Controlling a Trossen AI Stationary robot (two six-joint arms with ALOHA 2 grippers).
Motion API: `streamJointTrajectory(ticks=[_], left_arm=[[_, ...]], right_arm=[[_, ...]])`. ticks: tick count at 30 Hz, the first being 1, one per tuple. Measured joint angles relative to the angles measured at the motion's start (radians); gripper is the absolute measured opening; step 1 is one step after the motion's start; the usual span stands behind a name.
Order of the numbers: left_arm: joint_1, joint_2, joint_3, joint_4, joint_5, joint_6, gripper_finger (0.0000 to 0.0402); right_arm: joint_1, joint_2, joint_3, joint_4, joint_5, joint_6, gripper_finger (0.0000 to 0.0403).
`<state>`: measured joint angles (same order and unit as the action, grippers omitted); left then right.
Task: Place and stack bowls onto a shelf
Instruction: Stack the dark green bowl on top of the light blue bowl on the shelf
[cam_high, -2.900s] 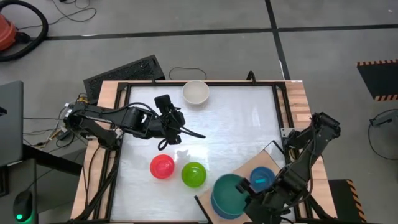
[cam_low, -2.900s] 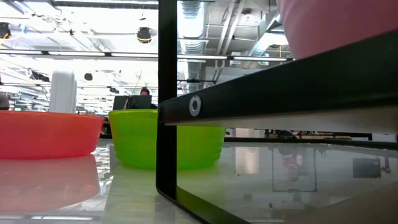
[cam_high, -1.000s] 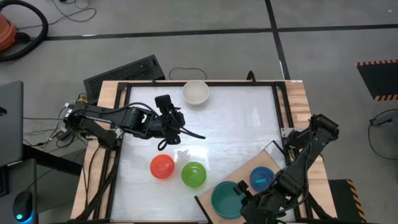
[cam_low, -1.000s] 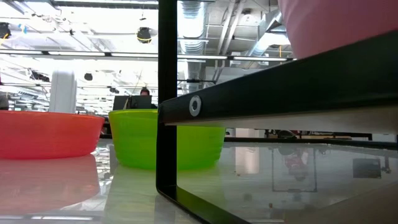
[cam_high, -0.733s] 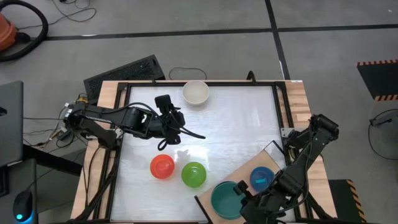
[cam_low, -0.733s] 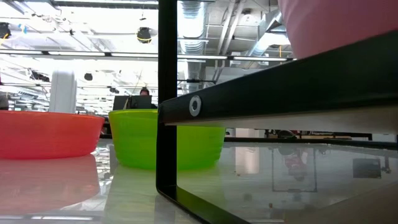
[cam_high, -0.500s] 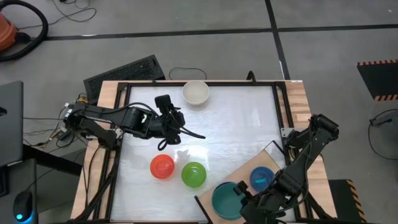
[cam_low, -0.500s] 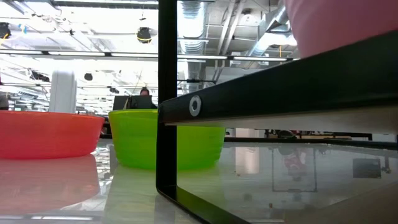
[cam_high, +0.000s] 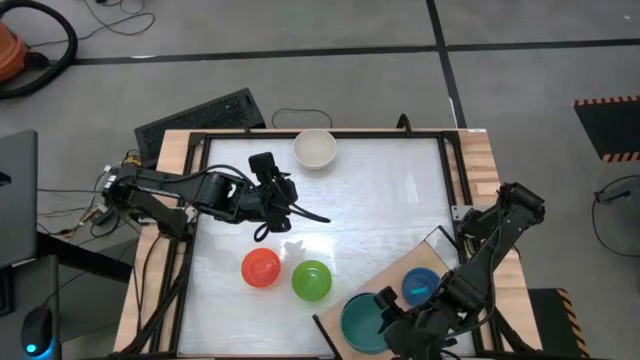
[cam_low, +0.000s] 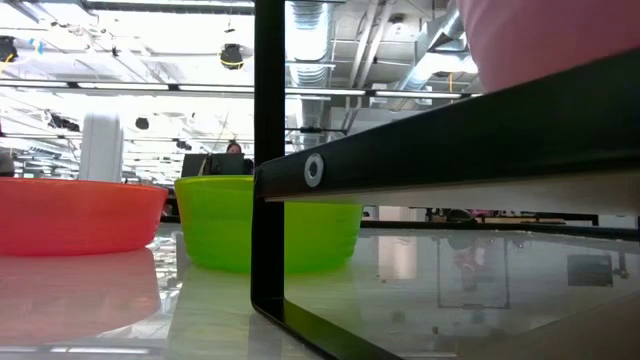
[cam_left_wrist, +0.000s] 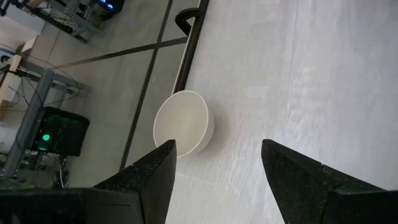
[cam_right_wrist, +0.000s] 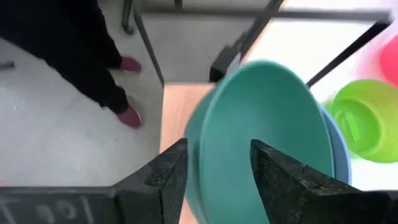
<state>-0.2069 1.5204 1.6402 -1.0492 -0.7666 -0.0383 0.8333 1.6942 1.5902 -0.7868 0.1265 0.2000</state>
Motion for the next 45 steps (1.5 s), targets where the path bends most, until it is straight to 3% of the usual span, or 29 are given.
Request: streamJointTrajectory(ticks=[9, 16, 22, 26, 30, 36, 41, 45], left_arm=[[0.0, 0.0, 0.0, -0.006, 0.0, -0.008, 0.0222], [0.0, 0.0, 0.0, -0.037, 0.0, -0.034, 0.0222], [0.0, 0.0, 0.0, -0.037, 0.0, -0.034, 0.0222], [0.0, 0.0, 0.0, -0.037, 0.0, -0.034, 0.0222], [0.0, 0.0, 0.0, -0.037, 0.0, -0.038, 0.0222], [0.0, 0.0, 0.0, -0.037, 0.0, -0.053, 0.0222], [0.0, 0.0, 0.0, -0.037, 0.0, -0.062, 0.0222], [0.0, 0.0, 0.0, -0.037, 0.0, -0.074, 0.0222]], right_arm=[[0.002, -0.11, 0.001, 0.023, 0.008, 0.122, 0.0137], [0.019, -0.097, 0.002, 0.018, 0.007, 0.169, 0.002], [0.036, -0.015, 0.002, 0.011, 0.011, 0.169, 0.0041], [0.029, 0.025, 0.002, 0.009, 0.01, 0.169, 0.0033], [0.028, 0.028, 0.002, 0.003, 0.007, 0.17, 0.0018], [0.028, 0.002, 0.012, 0.015, 0.012, 0.196, 0.0029], [0.04, -0.039, 0.043, 0.015, 0.104, 0.184, 0.0021], [0.043, -0.021, 0.04, -0.048, 0.112, 0.2, 0.002]])
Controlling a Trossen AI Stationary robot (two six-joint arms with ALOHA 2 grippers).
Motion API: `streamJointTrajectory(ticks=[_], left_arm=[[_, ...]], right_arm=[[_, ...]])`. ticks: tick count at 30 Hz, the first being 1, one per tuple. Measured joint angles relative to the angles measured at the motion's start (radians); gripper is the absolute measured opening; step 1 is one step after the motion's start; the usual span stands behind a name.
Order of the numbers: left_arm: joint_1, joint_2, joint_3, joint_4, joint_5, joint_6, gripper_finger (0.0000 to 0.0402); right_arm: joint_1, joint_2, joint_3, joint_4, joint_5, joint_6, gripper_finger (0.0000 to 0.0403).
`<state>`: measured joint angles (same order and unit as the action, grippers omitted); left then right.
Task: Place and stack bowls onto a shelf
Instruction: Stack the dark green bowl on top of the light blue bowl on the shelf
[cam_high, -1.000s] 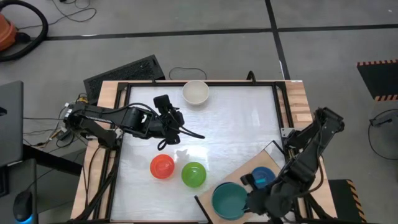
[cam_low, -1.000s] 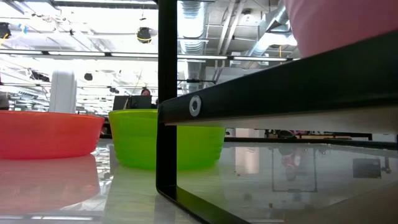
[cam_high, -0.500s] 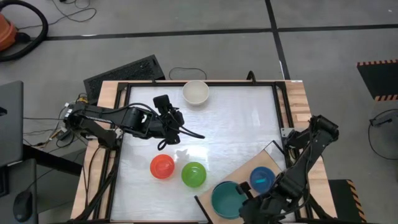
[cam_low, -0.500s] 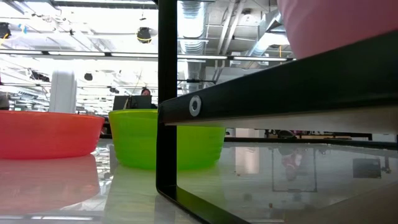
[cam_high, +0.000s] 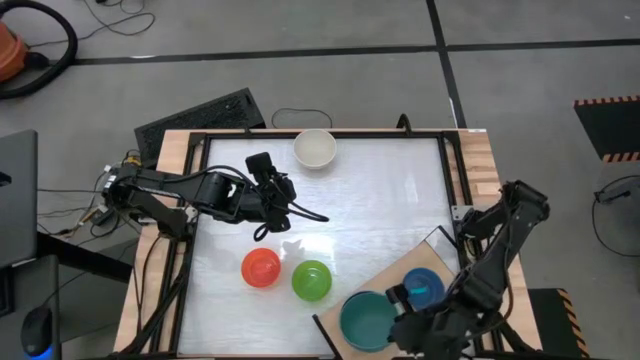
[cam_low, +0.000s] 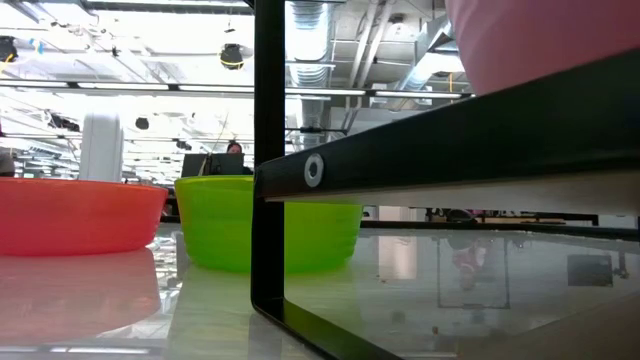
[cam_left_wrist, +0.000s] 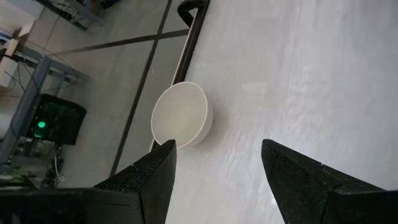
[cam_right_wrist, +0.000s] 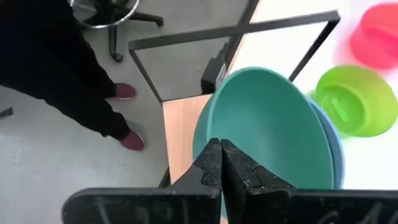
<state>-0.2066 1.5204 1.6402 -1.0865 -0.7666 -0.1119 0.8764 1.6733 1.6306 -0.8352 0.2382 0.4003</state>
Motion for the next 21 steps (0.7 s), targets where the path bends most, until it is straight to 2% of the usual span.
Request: streamJointTrajectory(ticks=[4, 8, 12, 17, 21], left_arm=[[0.0, 0.0, 0.0, 0.0, 0.0, -0.002, 0.0222], [0.0, 0.0, 0.0, 0.0, 0.0, -0.002, 0.0222], [0.0, 0.0, 0.0, 0.0, 0.0, 0.004, 0.0222], [0.0, 0.0, 0.0, 0.0, 0.0, 0.002, 0.0222], [0.0, 0.0, 0.0, 0.0, 0.0, -0.006, 0.0222]], right_arm=[[0.0, 0.051, 0.0, -0.004, 0.0, 0.013, 0.0033], [-0.002, 0.082, 0.0, -0.002, -0.001, 0.012, 0.0029], [0.001, 0.083, 0.0, -0.002, 0.0, 0.011, 0.0021], [0.0, 0.083, -0.001, -0.017, 0.005, 0.021, 0.0033], [0.001, 0.084, -0.055, 0.006, 0.029, 0.082, 0.0032]])
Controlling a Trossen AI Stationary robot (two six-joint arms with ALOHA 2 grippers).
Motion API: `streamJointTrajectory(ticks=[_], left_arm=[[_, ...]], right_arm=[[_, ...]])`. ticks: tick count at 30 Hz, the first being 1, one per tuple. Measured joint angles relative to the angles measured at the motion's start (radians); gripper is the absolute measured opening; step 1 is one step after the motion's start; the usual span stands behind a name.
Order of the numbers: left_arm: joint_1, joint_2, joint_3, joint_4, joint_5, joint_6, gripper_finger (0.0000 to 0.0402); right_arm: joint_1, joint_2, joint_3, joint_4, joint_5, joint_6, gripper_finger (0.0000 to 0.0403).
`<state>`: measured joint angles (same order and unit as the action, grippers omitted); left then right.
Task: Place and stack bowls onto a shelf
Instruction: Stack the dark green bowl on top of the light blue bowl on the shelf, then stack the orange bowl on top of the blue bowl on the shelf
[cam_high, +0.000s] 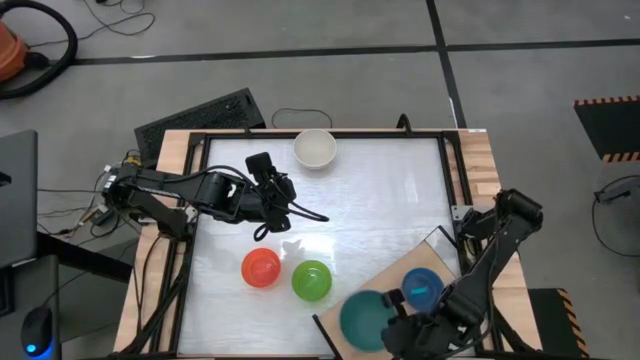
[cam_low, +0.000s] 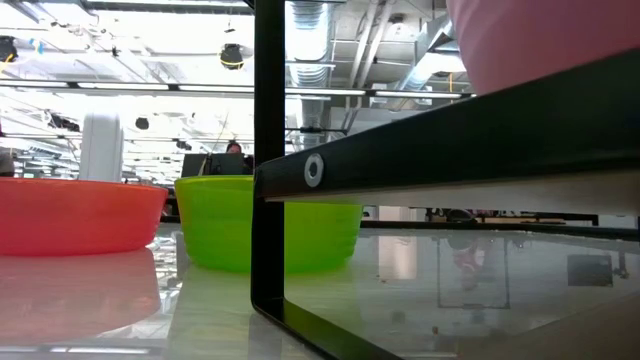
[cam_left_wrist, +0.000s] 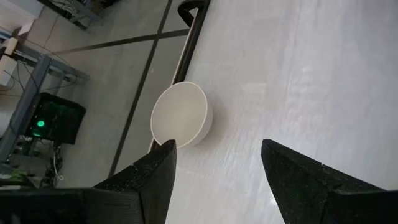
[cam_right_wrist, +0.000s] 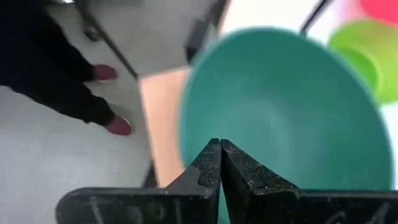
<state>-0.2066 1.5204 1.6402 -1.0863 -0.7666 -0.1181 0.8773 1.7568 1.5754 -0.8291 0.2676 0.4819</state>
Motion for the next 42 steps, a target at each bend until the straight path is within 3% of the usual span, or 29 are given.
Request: streamJointTrajectory(ticks=[9, 15, 21, 23, 28, 31, 34, 38, 42], left_arm=[[0.0, 0.0, 0.0, 0.0, 0.0, 0.002, 0.0222], [0.0, 0.0, 0.0, 0.0, 0.0, 0.003, 0.0222], [0.0, 0.0, 0.0, 0.0, 0.039, -0.027, 0.0222], [0.0, -0.002, 0.0, -0.001, 0.068, -0.035, 0.0222], [0.005, -0.029, 0.0, -0.007, 0.09, -0.048, 0.0222], [0.025, -0.068, 0.0, -0.008, 0.154, -0.061, 0.0222], [0.047, -0.111, -0.003, -0.006, 0.252, -0.077, 0.0222], [0.043, -0.145, -0.066, -0.02, 0.304, -0.138, 0.0222], [0.011, -0.161, -0.207, -0.005, 0.368, -0.221, 0.0222]], right_arm=[[0.049, 0.0, -0.043, 0.022, 0.127, 0.111, 0.0032], [0.045, -0.025, 0.023, 0.034, 0.222, 0.06, 0.0038], [-0.029, -0.086, 0.117, -0.013, 0.454, -0.068, 0.0033], [-0.075, -0.117, 0.139, -0.06, 0.488, -0.072, 0.0039], [-0.207, -0.207, 0.142, -0.204, 0.491, -0.073, 0.0072], [-0.302, -0.248, 0.142, -0.291, 0.482, -0.076, 0.0102], [-0.405, -0.268, 0.142, -0.324, 0.373, -0.126, 0.0134], [-0.501, -0.264, 0.141, -0.329, 0.204, -0.197, 0.0168], [-0.534, -0.265, 0.122, -0.346, 0.155, -0.213, 0.0184]])
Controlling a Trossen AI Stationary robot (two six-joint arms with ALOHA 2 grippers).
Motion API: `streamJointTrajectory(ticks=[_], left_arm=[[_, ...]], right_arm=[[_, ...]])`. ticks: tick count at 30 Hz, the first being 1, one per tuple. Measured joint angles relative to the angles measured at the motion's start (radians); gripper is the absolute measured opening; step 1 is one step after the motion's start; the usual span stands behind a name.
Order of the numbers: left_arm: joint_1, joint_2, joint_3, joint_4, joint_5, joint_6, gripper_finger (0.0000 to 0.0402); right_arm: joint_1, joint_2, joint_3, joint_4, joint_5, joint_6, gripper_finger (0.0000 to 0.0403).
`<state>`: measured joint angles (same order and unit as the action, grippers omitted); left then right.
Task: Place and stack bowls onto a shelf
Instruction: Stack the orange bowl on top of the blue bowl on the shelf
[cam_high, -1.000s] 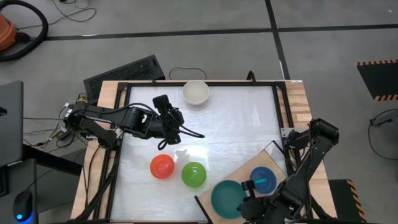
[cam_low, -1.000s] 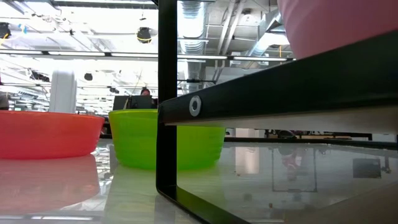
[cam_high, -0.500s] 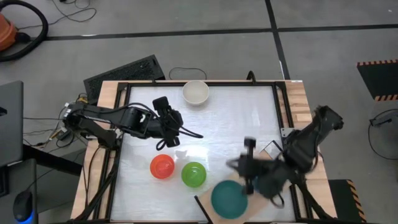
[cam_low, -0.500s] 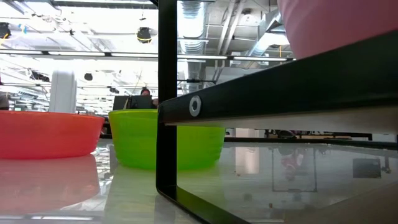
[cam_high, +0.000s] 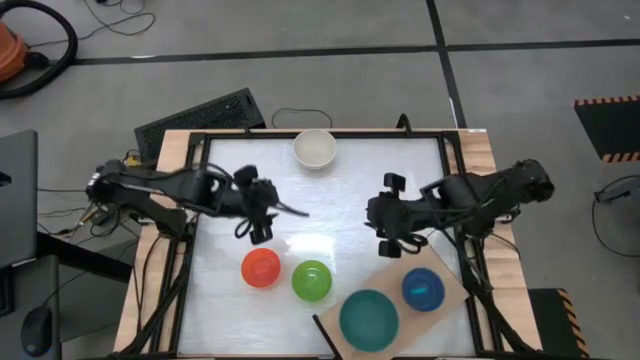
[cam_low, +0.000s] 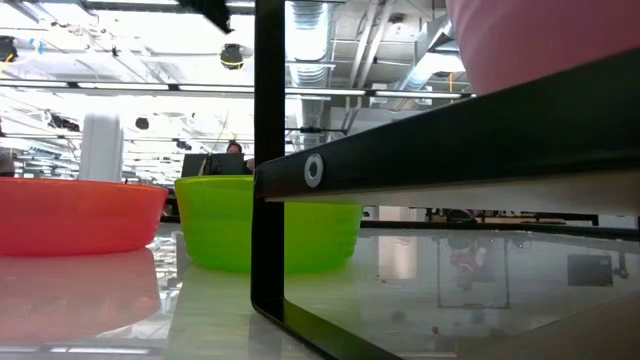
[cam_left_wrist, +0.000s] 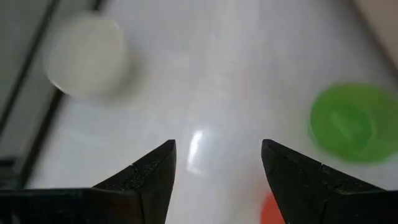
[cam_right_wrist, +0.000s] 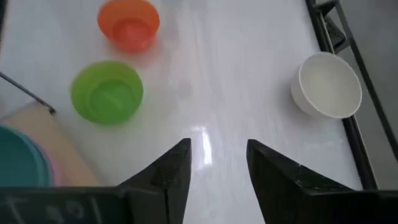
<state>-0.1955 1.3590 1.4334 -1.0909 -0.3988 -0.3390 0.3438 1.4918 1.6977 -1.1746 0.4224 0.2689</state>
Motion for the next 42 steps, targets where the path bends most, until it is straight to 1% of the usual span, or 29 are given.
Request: streamJointTrajectory(ticks=[3, 6, 10, 14, 19, 24, 29, 35, 38, 42], left_arm=[[-0.032, -0.002, -0.121, 0.045, 0.03, -0.061, 0.0222], [-0.06, 0.0, -0.243, 0.133, 0.036, -0.124, 0.0222], [-0.08, 0.0, -0.374, 0.244, 0.042, -0.194, 0.0222], [-0.095, 0.0, -0.484, 0.315, 0.054, -0.2, 0.0222], [-0.094, 0.0, -0.59, 0.368, 0.062, -0.19, 0.0222], [-0.102, 0.0, -0.62, 0.425, 0.178, -0.086, 0.0222], [-0.103, 0.0, -0.62, 0.447, 0.202, 0.017, 0.0222], [-0.081, 0.002, -0.62, 0.441, 0.213, 0.066, 0.022], [-0.077, 0.014, -0.62, 0.429, 0.226, 0.074, 0.0202], [-0.079, 0.04, -0.62, 0.442, 0.258, 0.116, 0.0155]], right_arm=[[-0.007, 0.001, -0.033, -0.002, -0.001, -0.017, 0.0187], [-0.013, 0.001, -0.053, -0.001, -0.002, -0.017, 0.0185], [-0.012, 0.001, -0.099, 0.023, -0.002, -0.016, 0.0183], [-0.012, 0.002, -0.139, 0.035, -0.002, -0.015, 0.0183], [-0.012, 0.001, -0.187, 0.074, -0.004, -0.007, 0.0183], [-0.012, 0.001, -0.195, 0.078, -0.006, 0.003, 0.0183], [-0.012, 0.001, -0.195, 0.091, -0.006, 0.013, 0.0182], [-0.002, 0.001, -0.195, 0.092, -0.006, 0.021, 0.0182], [0.004, 0.001, -0.195, 0.092, -0.006, 0.037, 0.0182], [0.011, 0.001, -0.195, 0.091, -0.006, 0.051, 0.0182]])
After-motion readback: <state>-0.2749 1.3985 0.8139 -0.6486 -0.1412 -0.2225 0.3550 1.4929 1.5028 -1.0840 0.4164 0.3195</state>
